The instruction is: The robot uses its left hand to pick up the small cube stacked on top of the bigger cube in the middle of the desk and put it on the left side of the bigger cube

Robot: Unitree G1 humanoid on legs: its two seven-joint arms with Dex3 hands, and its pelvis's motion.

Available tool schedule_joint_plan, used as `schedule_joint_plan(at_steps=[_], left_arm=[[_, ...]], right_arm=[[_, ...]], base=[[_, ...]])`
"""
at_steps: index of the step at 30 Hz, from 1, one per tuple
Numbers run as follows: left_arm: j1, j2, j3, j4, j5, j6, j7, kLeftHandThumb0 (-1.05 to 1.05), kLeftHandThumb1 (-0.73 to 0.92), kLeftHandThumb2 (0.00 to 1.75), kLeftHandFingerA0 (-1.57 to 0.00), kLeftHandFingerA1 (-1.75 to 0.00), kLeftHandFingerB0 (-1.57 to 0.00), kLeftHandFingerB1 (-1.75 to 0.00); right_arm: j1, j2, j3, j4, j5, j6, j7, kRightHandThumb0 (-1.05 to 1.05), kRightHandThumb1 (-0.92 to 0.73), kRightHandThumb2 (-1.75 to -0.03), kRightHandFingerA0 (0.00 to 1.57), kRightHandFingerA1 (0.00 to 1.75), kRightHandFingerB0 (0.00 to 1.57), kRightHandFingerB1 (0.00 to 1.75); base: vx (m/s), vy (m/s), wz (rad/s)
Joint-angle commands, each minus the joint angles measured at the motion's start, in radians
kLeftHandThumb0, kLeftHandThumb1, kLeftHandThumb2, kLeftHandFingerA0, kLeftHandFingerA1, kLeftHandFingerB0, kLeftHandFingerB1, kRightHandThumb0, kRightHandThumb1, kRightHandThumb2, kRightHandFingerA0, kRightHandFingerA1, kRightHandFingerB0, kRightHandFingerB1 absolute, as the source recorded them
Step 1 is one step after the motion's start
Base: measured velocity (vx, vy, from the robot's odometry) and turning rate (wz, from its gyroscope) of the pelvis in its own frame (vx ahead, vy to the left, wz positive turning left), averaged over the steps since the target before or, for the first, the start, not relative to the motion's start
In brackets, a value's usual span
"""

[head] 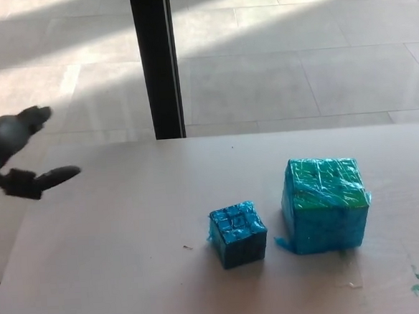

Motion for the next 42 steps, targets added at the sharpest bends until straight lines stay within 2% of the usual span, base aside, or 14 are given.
schedule_joint_plan(at_steps=[1, 9, 23, 24, 30, 31, 32, 34, 35, 37, 38, 39, 41, 42], left_arm=[[0.129, 0.076, 0.192, 0.095, -0.143, -0.102, 0.117, -0.95, 0.5, 1.02, 0.0, -0.1, 0.0, 0.0], [0.306, 0.116, 0.43, 0.317, -0.288, -0.266, 0.117, -0.99, 0.6, 1.01, 0.0, -0.11, 0.0, 0.0], [0.527, -0.012, 0.697, 0.499, -0.512, -0.203, 0.072, -0.99, 0.64, 1.03, 0.0, -0.13, 0.0, 0.0], [0.534, -0.031, 0.702, 0.523, -0.516, -0.179, 0.084, -0.92, 0.62, 1.04, -0.04, -0.26, -0.08, -0.07], [0.558, -0.075, 0.618, 0.617, -0.468, -0.148, 0.052, -0.87, 0.63, 1.06, -0.04, -0.36, -0.05, -0.14], [0.574, -0.082, 0.559, 0.619, -0.421, -0.19, 0.069, -0.85, 0.71, 1.1, -0.04, -0.39, -0.11, -0.37], [0.595, -0.09, 0.448, 0.629, -0.327, -0.256, 0.078, -0.8, 0.76, 1.15, -0.02, -0.26, -0.06, -0.22], [0.585, -0.081, 0.379, 0.671, -0.319, -0.214, 0.008, -0.83, 0.75, 1.15, 0.0, -0.32, -0.12, -0.23], [0.588, -0.078, 0.343, 0.679, -0.3, -0.223, 0.003, -0.82, 0.92, 0.72, -0.19, -0.51, -0.17, -0.33], [0.585, -0.074, 0.299, 0.698, -0.301, -0.225, -0.002, -0.82, 0.92, 0.67, -0.31, -0.44, -0.21, -0.35], [0.601, -0.074, 0.321, 0.675, -0.347, -0.23, 0.01, -0.93, 0.77, 1.13, -0.02, -0.32, -0.09, -0.17], [0.607, -0.076, 0.337, 0.664, -0.377, -0.236, 0.032, -0.91, 0.76, 1.14, 0.0, -0.2, 0.0, -0.1], [0.605, -0.074, 0.346, 0.666, -0.406, -0.246, 0.064, -0.86, 0.72, 1.12, 0.0, -0.42, -0.1, -0.26], [0.599, -0.078, 0.374, 0.668, -0.439, -0.229, 0.074, -0.82, 0.67, 1.08, -0.11, -0.55, 0.0, -0.39]], right_arm=[[0.008, -0.026, -0.012, -0.004, 0.016, 0.01, -0.003, -0.53, -0.72, -0.62, 0.58, 0.82, 0.6, 0.44], [0.0, -0.033, -0.013, 0.003, 0.017, 0.01, 0.001, -0.54, -0.72, -0.62, 0.59, 0.82, 0.6, 0.44], [0.0, -0.035, -0.008, 0.006, 0.014, 0.002, 0.013, -0.52, -0.73, -0.62, 0.56, 0.86, 0.58, 0.45], [0.005, -0.034, -0.01, -0.001, 0.015, -0.002, 0.017, -0.52, -0.73, -0.62, 0.57, 0.89, 0.58, 0.46], [-0.003, -0.037, -0.003, 0.021, 0.006, -0.003, 0.009, -0.5, -0.74, -0.62, 0.55, 0.86, 0.56, 0.44], [-0.007, -0.038, -0.004, 0.025, 0.007, -0.004, 0.008, -0.49, -0.74, -0.61, 0.57, 0.85, 0.55, 0.44], [-0.011, -0.04, -0.009, 0.028, 0.012, -0.006, 0.01, -0.51, -0.72, -0.62, 0.57, 0.86, 0.57, 0.46], [-0.011, -0.04, -0.009, 0.031, 0.013, -0.013, 0.016, -0.52, -0.73, -0.62, 0.57, 0.87, 0.56, 0.45], [-0.008, -0.039, -0.01, 0.025, 0.015, -0.012, 0.018, -0.52, -0.73, -0.62, 0.57, 0.87, 0.57, 0.46], [-0.007, -0.04, -0.009, 0.022, 0.014, -0.009, 0.018, -0.53, -0.73, -0.62, 0.57, 0.86, 0.57, 0.45], [-0.01, -0.038, -0.007, 0.02, 0.011, -0.004, 0.013, -0.52, -0.73, -0.62, 0.57, 0.9, 0.56, 0.46], [0.0, -0.036, -0.006, 0.016, 0.011, -0.004, 0.013, -0.53, -0.73, -0.62, 0.56, 0.89, 0.56, 0.46], [0.007, -0.035, 0.0, 0.017, 0.004, -0.003, 0.008, -0.52, -0.75, -0.62, 0.55, 0.84, 0.56, 0.45], [0.007, -0.033, 0.005, 0.021, 0.0, -0.008, 0.01, -0.53, -0.75, -0.63, 0.53, 0.82, 0.55, 0.45]], base=[[0.0, 0.0, 0.0], [0.0, 0.0, 0.0], [0.0, 0.0, 0.0], [0.0, 0.0, 0.0], [0.0, 0.0, 0.0], [0.0, 0.0, 0.0], [0.0, 0.0, 0.0], [0.0, 0.0, 0.0], [0.0, 0.0, 0.0], [0.0, 0.0, 0.0], [0.0, 0.0, 0.0], [0.0, 0.0, 0.0], [0.0, 0.0, 0.0], [0.0, 0.0, 0.0]])
